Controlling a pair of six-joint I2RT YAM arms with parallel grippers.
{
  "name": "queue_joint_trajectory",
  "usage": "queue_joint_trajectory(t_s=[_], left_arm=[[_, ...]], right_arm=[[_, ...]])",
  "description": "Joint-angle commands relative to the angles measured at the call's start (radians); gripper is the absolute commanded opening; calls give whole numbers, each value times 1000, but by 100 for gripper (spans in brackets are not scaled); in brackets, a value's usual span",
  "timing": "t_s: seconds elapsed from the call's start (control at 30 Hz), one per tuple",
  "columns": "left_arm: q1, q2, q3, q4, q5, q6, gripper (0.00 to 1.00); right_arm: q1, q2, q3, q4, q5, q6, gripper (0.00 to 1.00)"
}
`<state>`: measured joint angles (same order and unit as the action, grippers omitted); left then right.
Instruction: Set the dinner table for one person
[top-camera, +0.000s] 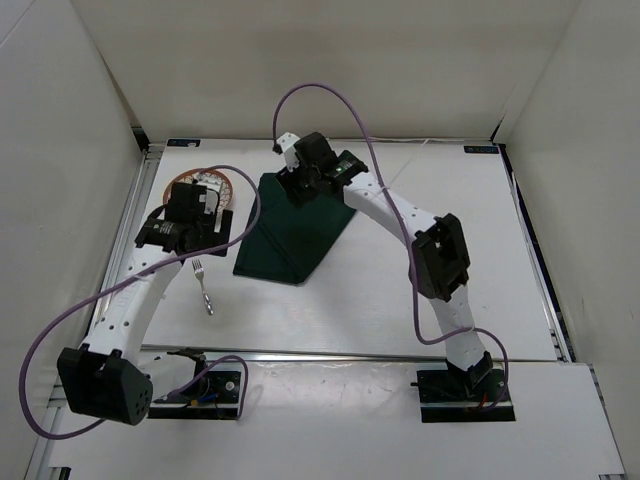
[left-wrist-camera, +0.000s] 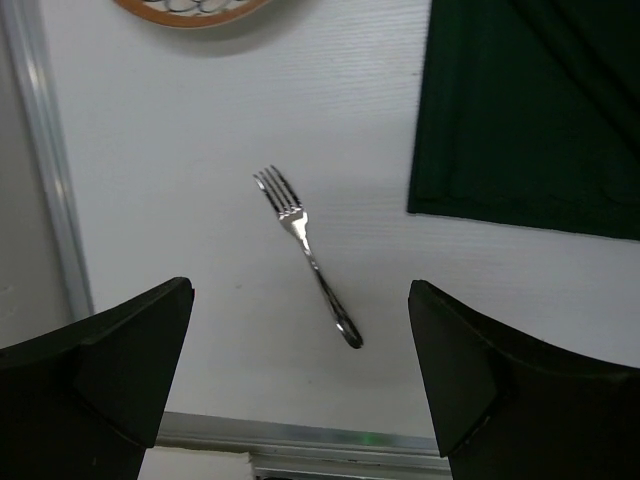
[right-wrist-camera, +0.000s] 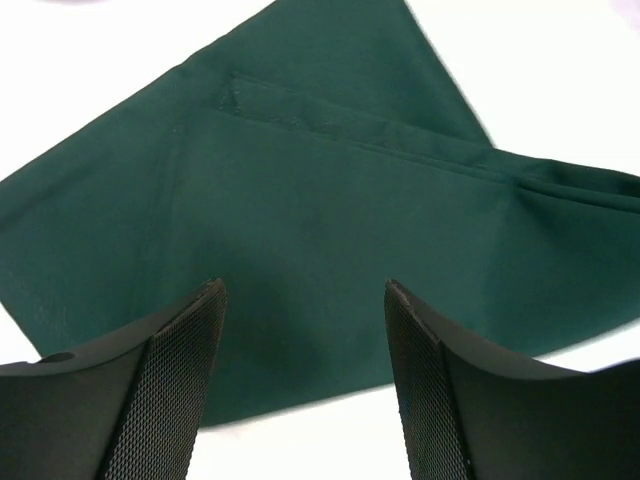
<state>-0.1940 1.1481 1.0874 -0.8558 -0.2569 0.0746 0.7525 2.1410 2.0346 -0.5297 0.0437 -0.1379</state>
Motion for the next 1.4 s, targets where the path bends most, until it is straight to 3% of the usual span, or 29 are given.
queue_joint_trajectory(t_s=[0.0, 0.43, 0.57, 0.8, 1.0, 1.2, 1.37], left_arm=[[-4, 42, -7, 3, 154, -4, 100], [-4, 366, 25, 126, 401, -13, 100], [-4, 459, 35, 135, 401, -22, 100], [47, 581, 54, 144, 367, -2, 100], [96, 622, 75, 153, 453, -2, 99], [130, 654, 65, 153, 551, 17, 85], [130, 687, 45, 153, 603, 27, 72]], right_arm=[[27, 89, 71, 7, -73, 63, 69], [27, 180, 121, -36, -97, 72, 74], [27, 210, 121, -27, -76, 50, 80], [27, 221, 130, -27, -90, 93, 81], [18, 206, 121, -27, -113, 198, 81], [18, 181, 99, -27, -163, 207, 81], [65, 213, 90, 8, -47, 80, 81]])
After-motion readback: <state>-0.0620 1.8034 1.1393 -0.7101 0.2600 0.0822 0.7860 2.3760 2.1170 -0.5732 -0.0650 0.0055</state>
